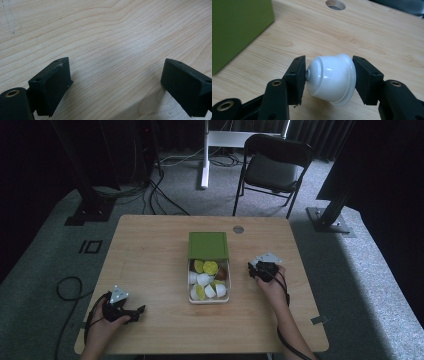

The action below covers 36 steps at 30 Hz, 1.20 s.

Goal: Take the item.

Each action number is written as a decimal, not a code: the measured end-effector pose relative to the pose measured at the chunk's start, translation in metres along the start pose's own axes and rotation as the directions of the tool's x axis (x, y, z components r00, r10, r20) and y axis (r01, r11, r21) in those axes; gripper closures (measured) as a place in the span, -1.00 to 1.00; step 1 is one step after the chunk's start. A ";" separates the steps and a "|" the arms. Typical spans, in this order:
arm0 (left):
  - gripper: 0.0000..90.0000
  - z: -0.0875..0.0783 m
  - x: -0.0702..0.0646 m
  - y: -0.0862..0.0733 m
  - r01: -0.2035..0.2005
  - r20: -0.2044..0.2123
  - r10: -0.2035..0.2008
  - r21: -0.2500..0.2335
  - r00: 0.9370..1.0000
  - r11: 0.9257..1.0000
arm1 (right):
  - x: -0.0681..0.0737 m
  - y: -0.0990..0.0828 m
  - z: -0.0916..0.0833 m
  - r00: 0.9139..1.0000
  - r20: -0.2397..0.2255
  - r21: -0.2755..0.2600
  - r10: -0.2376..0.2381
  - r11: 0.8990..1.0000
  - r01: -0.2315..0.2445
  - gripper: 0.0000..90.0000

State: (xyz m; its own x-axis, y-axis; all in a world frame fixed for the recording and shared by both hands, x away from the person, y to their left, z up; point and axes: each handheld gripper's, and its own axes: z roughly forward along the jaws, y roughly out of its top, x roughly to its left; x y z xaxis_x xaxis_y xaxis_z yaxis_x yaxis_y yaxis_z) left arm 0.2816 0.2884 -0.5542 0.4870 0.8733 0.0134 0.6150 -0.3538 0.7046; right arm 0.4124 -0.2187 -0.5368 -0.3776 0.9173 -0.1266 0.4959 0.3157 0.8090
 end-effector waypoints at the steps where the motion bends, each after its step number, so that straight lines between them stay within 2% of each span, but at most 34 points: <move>1: -0.77 0.000 0.000 0.000 0.000 0.000 0.000 0.000 1.000 1.000 | 0.000 0.000 0.000 1.000 -0.012 -0.001 0.010 1.000 -0.010 -0.03; 2: -0.77 0.000 0.000 0.000 0.000 0.000 0.000 0.000 1.000 1.000 | -0.001 0.000 -0.001 0.999 -0.028 0.004 0.017 1.000 -0.017 -0.15; 4: -0.77 0.000 0.000 0.000 0.000 0.000 0.000 0.000 1.000 1.000 | -0.002 0.000 -0.003 0.998 -0.051 -0.002 0.026 1.000 -0.026 -0.22; 14: -0.77 0.000 0.000 0.000 0.000 0.000 0.000 0.000 1.000 1.000 | -0.001 0.008 -0.029 0.991 -0.124 -0.081 0.044 0.995 -0.055 -0.36; 16: -0.77 0.000 0.000 0.000 0.000 -0.001 0.000 0.000 1.000 1.000 | 0.000 0.008 -0.037 0.989 -0.147 -0.102 0.025 0.994 -0.040 -0.43; 19: -0.77 0.000 0.000 0.000 0.000 0.000 0.000 0.000 1.000 1.000 | 0.002 0.006 -0.044 0.983 -0.184 -0.103 -0.019 0.995 -0.001 -0.52; 21: -0.77 0.000 0.000 0.000 0.000 -0.001 0.000 0.000 1.000 1.000 | 0.004 0.004 -0.048 0.974 -0.224 -0.101 -0.033 0.995 0.010 -0.56; 22: -0.77 0.000 0.000 0.000 0.000 -0.001 0.000 0.000 1.000 1.000 | 0.004 0.004 -0.048 0.974 -0.224 -0.101 -0.033 0.995 0.010 -0.56; 24: -0.77 0.000 0.000 0.000 0.000 0.000 0.000 0.000 1.000 1.000 | 0.005 0.000 -0.052 0.960 -0.274 -0.112 -0.054 0.993 0.024 -0.61; 26: -0.77 0.000 0.000 0.000 -0.001 0.000 0.001 0.000 1.000 1.000 | 0.007 -0.003 -0.055 0.952 -0.285 -0.117 -0.108 0.990 0.077 -0.61; 27: -0.77 0.000 0.000 0.000 -0.001 0.000 0.001 0.000 1.000 1.000 | 0.007 -0.004 -0.056 0.947 -0.301 -0.114 -0.115 0.990 0.083 -0.61; 28: -0.77 0.000 0.000 0.000 -0.001 0.000 0.001 0.000 1.000 1.000 | 0.007 -0.004 -0.056 0.947 -0.301 -0.114 -0.115 0.990 0.083 -0.61; 29: -0.77 0.000 0.000 0.000 0.000 -0.001 0.000 0.001 1.000 1.000 | 0.007 -0.008 -0.056 0.941 -0.323 -0.134 -0.100 0.989 0.059 -0.61; 31: -0.77 0.000 0.000 0.000 0.000 -0.001 0.000 0.000 1.000 1.000 | 0.008 -0.011 -0.059 0.916 -0.354 -0.135 -0.187 0.980 0.147 -0.61; 32: -0.77 0.000 0.000 0.000 0.000 -0.001 0.000 0.000 1.000 1.000 | 0.008 -0.013 -0.060 0.901 -0.371 -0.129 -0.225 0.973 0.190 -0.61; 33: -0.77 0.000 0.000 0.000 0.000 0.000 0.000 0.000 1.000 1.000 | 0.009 -0.014 -0.061 0.888 -0.387 -0.125 -0.247 0.969 0.215 -0.61; 35: -0.77 0.000 0.000 0.000 0.000 0.000 0.000 0.000 1.000 1.000 | 0.011 -0.018 -0.063 0.867 -0.434 -0.115 -0.246 0.969 0.218 -0.61; 36: -0.77 0.000 0.000 0.000 0.000 0.000 0.000 0.000 1.000 1.000 | 0.011 -0.018 -0.063 0.867 -0.434 -0.115 -0.246 0.969 0.218 -0.61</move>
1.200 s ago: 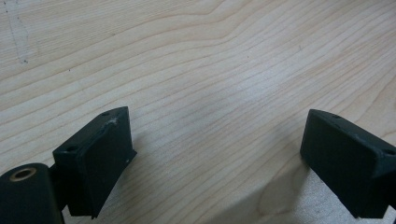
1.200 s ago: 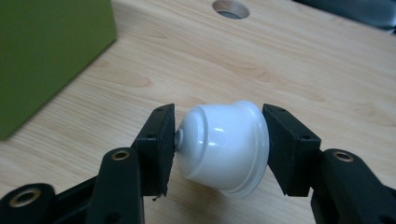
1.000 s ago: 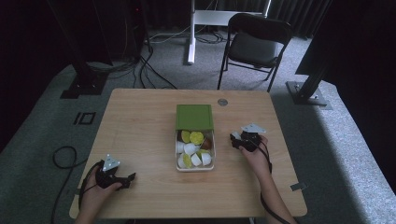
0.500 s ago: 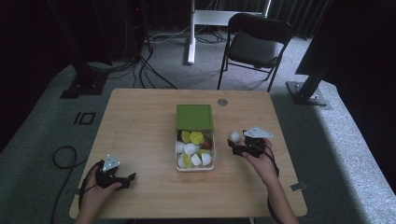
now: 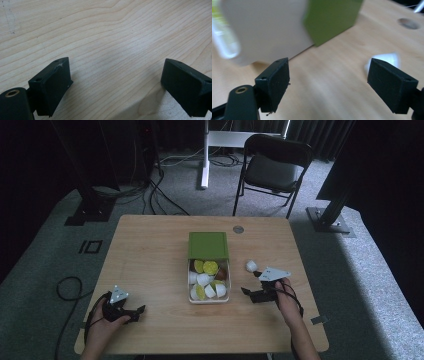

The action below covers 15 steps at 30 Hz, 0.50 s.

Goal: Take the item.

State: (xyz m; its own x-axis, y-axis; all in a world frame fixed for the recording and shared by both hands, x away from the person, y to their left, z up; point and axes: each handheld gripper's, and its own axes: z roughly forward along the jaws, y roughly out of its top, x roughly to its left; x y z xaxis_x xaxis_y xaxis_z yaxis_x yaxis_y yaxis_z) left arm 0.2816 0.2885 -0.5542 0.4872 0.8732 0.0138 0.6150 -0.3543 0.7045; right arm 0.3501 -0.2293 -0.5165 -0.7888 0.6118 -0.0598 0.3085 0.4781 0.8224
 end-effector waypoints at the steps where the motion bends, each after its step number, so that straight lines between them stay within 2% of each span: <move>1: -0.77 0.000 0.000 0.000 0.000 0.000 0.000 0.000 1.000 1.000 | 0.002 -0.003 -0.002 0.997 -0.076 0.001 -0.007 1.000 0.007 -0.61; 3: -0.77 0.000 0.000 0.000 0.001 -0.001 -0.001 0.000 1.000 1.000 | 0.004 -0.007 -0.002 0.993 -0.111 0.012 -0.037 0.999 0.038 -0.61; 6: -0.77 0.000 0.000 0.000 0.001 -0.001 -0.001 0.000 1.000 1.000 | 0.007 -0.013 -0.001 0.994 -0.105 0.043 -0.038 0.998 0.043 -0.61; 9: -0.77 0.000 0.000 0.000 0.000 0.000 0.000 0.000 1.000 1.000 | 0.008 -0.019 -0.001 0.992 -0.126 0.055 -0.028 0.998 0.035 -0.61; 13: -0.77 0.000 0.000 0.000 0.001 0.000 -0.001 0.000 1.000 1.000 | 0.012 -0.026 -0.001 0.986 -0.150 0.089 -0.070 0.992 0.084 -0.61; 15: -0.77 0.000 0.000 0.000 0.000 0.000 0.000 -0.001 1.000 1.000 | 0.014 -0.029 -0.002 0.984 -0.161 0.086 -0.074 0.992 0.088 -0.61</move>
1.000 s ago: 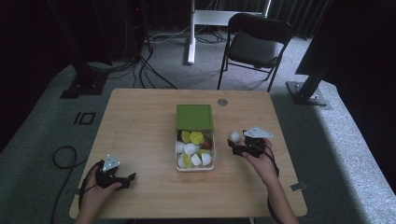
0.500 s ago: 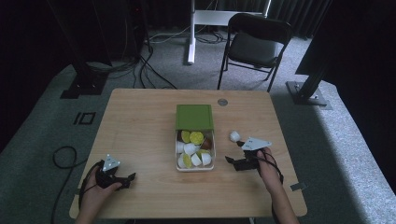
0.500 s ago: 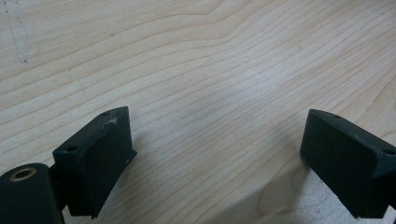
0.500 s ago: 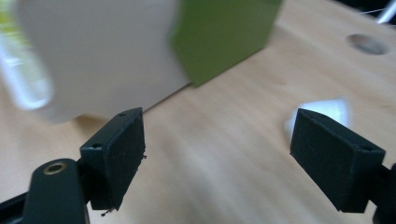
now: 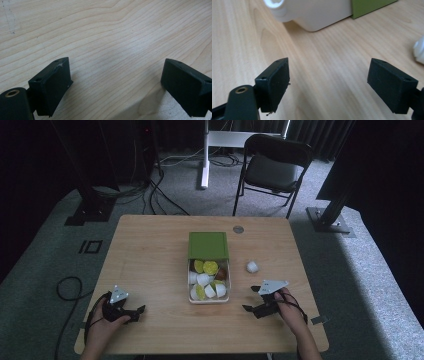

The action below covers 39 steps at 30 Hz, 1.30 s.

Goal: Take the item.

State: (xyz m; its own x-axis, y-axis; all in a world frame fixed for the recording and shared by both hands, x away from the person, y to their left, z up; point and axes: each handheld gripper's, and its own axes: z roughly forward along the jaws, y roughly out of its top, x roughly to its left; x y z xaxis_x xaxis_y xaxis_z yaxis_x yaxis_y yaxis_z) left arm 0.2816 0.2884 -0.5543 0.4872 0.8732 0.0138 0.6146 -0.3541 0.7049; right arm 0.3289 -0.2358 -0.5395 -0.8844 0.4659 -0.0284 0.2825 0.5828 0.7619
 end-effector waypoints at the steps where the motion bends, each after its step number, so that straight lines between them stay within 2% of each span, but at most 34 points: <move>1: -0.77 0.000 0.000 0.000 0.000 -0.001 0.000 0.001 1.000 1.000 | 0.001 -0.002 -0.001 1.000 -0.005 -0.001 0.000 1.000 0.000 -0.61; 8: -0.77 0.000 0.000 0.000 -0.001 0.000 0.001 0.000 1.000 1.000 | 0.008 -0.012 -0.006 0.999 -0.029 0.013 -0.024 1.000 0.025 -0.61; 13: -0.77 0.000 0.000 0.000 -0.002 0.000 0.002 0.000 1.000 1.000 | 0.010 -0.020 -0.010 0.999 -0.026 0.023 -0.029 0.999 0.030 -0.61; 16: -0.77 0.000 0.000 0.000 -0.002 0.000 0.002 0.000 1.000 1.000 | 0.009 -0.024 -0.012 0.999 -0.006 0.037 -0.036 0.999 0.036 -0.61; 20: -0.77 0.000 0.000 0.000 -0.001 0.000 0.001 0.001 1.000 1.000 | 0.007 -0.029 -0.010 1.000 -0.007 0.060 -0.031 0.998 0.031 -0.63; 23: -0.77 0.000 0.000 0.000 -0.001 -0.001 0.001 0.000 1.000 1.000 | 0.007 -0.032 -0.007 1.000 -0.015 0.056 0.018 0.998 -0.017 -0.72; 39: -0.77 0.000 0.000 0.000 -0.001 -0.001 0.001 0.000 1.000 1.000 | 0.007 -0.032 -0.007 1.000 -0.013 0.056 0.023 0.998 -0.022 -0.73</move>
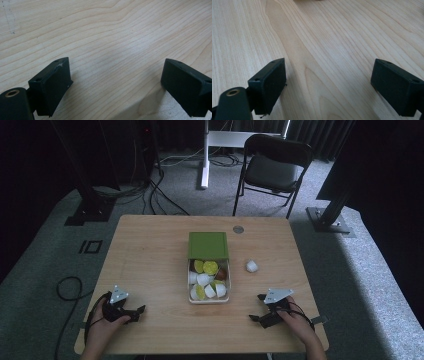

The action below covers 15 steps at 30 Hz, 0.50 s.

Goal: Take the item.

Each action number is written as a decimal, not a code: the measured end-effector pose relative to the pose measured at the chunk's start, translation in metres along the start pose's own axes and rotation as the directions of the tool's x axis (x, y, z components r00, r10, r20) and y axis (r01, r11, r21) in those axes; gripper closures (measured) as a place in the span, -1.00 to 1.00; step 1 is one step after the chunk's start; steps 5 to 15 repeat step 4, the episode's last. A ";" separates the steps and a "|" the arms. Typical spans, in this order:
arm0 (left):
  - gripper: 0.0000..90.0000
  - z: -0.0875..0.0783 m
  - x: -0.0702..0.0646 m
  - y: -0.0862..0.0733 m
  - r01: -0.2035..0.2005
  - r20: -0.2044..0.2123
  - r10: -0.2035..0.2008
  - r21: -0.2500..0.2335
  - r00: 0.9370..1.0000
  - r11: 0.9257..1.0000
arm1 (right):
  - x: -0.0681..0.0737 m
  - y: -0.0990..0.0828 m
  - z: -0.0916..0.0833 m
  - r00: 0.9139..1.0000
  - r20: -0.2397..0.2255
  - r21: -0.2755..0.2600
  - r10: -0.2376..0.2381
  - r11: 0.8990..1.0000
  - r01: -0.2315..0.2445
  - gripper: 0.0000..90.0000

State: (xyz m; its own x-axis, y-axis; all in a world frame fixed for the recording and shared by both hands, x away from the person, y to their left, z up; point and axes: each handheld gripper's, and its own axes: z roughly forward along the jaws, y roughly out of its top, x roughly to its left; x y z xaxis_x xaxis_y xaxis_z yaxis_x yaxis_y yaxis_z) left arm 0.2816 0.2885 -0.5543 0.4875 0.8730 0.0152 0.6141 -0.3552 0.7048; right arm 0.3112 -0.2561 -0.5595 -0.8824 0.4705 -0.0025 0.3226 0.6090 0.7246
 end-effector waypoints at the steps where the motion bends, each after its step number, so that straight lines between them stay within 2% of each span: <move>1: -0.77 0.000 0.000 0.000 0.000 0.000 0.000 0.000 1.000 1.000 | 0.000 0.000 0.000 1.000 0.000 0.000 0.000 1.000 0.000 -0.73; 15: -0.77 0.000 0.000 0.000 0.000 0.000 0.000 0.000 1.000 1.000 | 0.000 0.000 0.000 1.000 0.000 0.001 0.000 1.000 0.000 -0.73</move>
